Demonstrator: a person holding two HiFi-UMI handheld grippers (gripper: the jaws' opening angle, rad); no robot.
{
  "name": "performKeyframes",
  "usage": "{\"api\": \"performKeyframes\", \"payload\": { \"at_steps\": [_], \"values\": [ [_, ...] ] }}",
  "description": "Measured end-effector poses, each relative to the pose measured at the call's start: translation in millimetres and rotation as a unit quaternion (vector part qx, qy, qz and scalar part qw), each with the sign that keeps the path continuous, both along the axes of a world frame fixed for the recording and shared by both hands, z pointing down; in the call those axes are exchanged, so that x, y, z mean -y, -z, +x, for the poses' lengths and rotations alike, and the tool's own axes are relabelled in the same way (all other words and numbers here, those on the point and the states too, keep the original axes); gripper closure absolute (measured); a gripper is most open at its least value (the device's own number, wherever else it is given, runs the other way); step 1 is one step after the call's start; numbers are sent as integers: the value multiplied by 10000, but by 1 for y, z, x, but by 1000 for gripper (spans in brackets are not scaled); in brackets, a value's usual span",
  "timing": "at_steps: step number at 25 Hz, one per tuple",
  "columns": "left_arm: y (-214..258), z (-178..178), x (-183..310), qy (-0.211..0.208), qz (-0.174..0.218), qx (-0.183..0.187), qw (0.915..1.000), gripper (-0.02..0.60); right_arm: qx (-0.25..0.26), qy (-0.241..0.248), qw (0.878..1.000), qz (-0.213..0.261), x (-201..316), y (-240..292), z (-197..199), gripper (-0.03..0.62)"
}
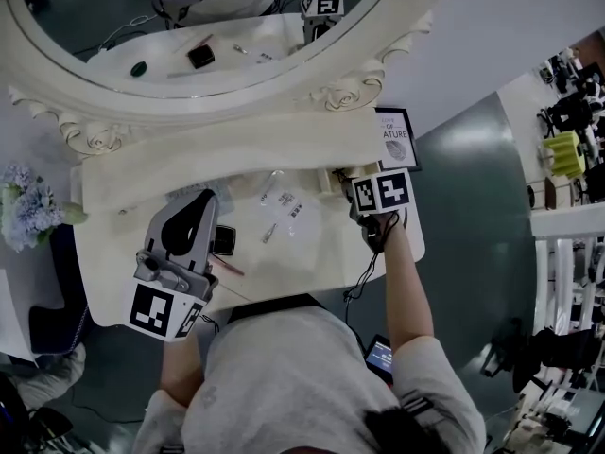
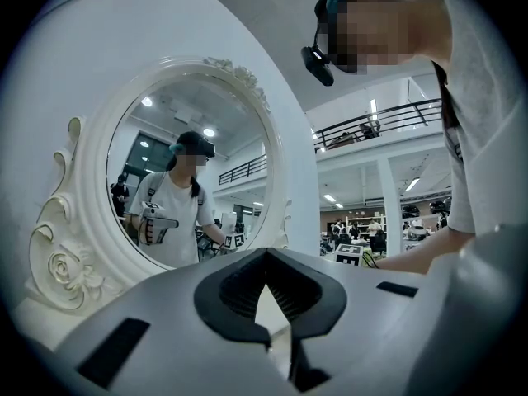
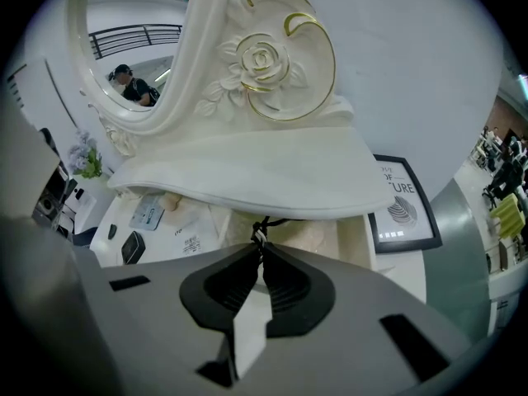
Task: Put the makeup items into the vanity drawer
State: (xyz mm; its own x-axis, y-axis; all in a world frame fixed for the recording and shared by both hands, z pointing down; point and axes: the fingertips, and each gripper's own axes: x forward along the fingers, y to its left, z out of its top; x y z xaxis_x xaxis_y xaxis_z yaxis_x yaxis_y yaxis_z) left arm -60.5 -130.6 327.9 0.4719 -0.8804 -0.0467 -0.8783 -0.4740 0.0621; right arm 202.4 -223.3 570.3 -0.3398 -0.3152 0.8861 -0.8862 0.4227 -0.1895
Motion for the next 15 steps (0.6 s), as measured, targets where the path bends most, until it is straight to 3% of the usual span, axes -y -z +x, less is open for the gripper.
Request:
{"api": "performKeyframes", "payload": {
  "at_steps": [15],
  "values": [
    [4, -6, -10, 50, 21, 51, 10000, 568, 176, -333, 9988, 323, -1, 3, 1, 562]
  ]
}}
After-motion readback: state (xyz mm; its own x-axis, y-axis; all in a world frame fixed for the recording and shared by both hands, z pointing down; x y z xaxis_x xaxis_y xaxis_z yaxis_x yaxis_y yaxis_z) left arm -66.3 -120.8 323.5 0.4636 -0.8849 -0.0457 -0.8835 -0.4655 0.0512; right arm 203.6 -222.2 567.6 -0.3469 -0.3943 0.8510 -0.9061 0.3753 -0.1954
